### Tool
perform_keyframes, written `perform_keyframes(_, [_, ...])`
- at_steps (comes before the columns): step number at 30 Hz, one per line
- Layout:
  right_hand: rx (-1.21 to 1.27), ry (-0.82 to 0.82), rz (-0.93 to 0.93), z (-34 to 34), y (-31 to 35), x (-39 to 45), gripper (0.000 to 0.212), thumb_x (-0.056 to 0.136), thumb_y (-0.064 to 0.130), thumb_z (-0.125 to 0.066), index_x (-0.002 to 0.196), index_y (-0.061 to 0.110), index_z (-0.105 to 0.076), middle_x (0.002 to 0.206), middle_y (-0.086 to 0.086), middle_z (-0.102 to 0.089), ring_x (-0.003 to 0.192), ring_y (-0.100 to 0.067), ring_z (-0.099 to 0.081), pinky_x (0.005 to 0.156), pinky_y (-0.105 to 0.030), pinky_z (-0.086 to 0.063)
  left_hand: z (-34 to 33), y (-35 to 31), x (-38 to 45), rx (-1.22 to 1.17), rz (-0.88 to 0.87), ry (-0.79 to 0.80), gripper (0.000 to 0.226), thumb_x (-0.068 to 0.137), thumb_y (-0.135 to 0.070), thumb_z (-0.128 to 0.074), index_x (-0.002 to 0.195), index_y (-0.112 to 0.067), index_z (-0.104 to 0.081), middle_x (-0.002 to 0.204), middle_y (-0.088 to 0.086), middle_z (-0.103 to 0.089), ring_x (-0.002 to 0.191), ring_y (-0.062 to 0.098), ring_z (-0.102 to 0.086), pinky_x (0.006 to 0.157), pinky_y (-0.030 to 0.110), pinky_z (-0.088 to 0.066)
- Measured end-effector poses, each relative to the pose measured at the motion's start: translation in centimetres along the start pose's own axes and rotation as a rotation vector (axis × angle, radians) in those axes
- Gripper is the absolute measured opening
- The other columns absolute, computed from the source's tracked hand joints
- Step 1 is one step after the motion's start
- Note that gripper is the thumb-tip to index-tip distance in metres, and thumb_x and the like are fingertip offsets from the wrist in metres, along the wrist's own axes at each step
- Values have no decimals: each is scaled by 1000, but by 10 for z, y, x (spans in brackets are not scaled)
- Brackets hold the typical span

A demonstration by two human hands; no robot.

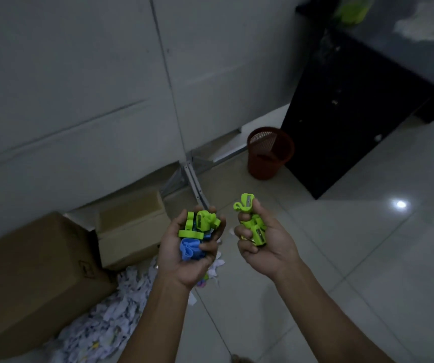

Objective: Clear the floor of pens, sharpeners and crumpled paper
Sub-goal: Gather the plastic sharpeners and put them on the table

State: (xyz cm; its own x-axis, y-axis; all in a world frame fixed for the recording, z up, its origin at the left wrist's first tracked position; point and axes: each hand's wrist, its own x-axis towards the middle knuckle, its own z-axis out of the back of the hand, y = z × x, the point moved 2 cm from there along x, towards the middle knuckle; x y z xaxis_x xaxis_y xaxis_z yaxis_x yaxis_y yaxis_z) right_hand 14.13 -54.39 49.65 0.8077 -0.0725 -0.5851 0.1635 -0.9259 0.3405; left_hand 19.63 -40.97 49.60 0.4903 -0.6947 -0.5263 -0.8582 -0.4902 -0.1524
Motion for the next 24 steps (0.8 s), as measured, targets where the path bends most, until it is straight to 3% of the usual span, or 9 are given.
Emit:
perform_keyframes(2, [27, -2, 17, -38, 41, -38, 15, 90, 34, -57, 91, 19, -54, 70, 6, -47, 44, -7, -40, 31, -17, -21, -65, -1, -16, 0, 11, -28, 23, 84, -33, -58, 87, -14, -71, 105, 5, -69, 96, 28, -67, 36, 18, -40])
perform_keyframes(4, [31, -2, 33, -65, 73, -68, 16, 89, 34, -58, 92, 19, -55, 70, 7, -47, 44, -6, -40, 32, -17, -20, -118, -1, -27, -13, 20, -40, 25, 86, -35, -50, 90, -16, -67, 104, 3, -68, 95, 27, -66, 36, 17, -40])
perform_keyframes(8, [40, -30, 75, -103, 131, -112, 14, 90, 33, -58, 92, 19, -55, 70, 6, -47, 44, -7, -40, 30, -17, -21, -198, 3, -38, -11, 28, -46, 27, 87, -34, -49, 97, -14, -65, 102, 4, -68, 92, 27, -66, 35, 18, -40])
perform_keyframes(12, [45, -43, 130, -127, 183, -146, 13, 87, 31, -62, 87, 19, -58, 70, 5, -48, 44, -7, -40, 32, -17, -20, -267, 12, -42, 5, 45, -18, 44, 92, -35, -43, 75, -9, -74, 93, 5, -69, 83, 26, -67, 34, 16, -38])
perform_keyframes(14, [37, -45, 158, -136, 207, -157, 14, 85, 31, -62, 85, 18, -57, 68, 5, -48, 43, -7, -40, 32, -17, -19, -292, 16, -35, 10, 52, -20, 48, 93, -35, -41, 74, -5, -74, 88, 5, -69, 79, 26, -67, 34, 15, -38])
perform_keyframes(18, [46, -64, 221, -148, 253, -166, 15, 89, 32, -60, 85, 18, -56, 67, 5, -49, 42, -7, -41, 31, -17, -19, -330, 22, -14, -8, 86, -33, 37, 92, -35, -44, 98, -4, -63, 87, 7, -69, 74, 28, -68, 34, 17, -39])
perform_keyframes(24, [100, -68, 259, -156, 320, -154, 20, 91, 33, -59, 82, 15, -58, 65, 4, -50, 43, -8, -41, 31, -17, -19, -384, 25, 35, -3, 106, -30, 26, 90, -34, -47, 87, -13, -61, 85, 8, -68, 71, 30, -68, 34, 17, -41])
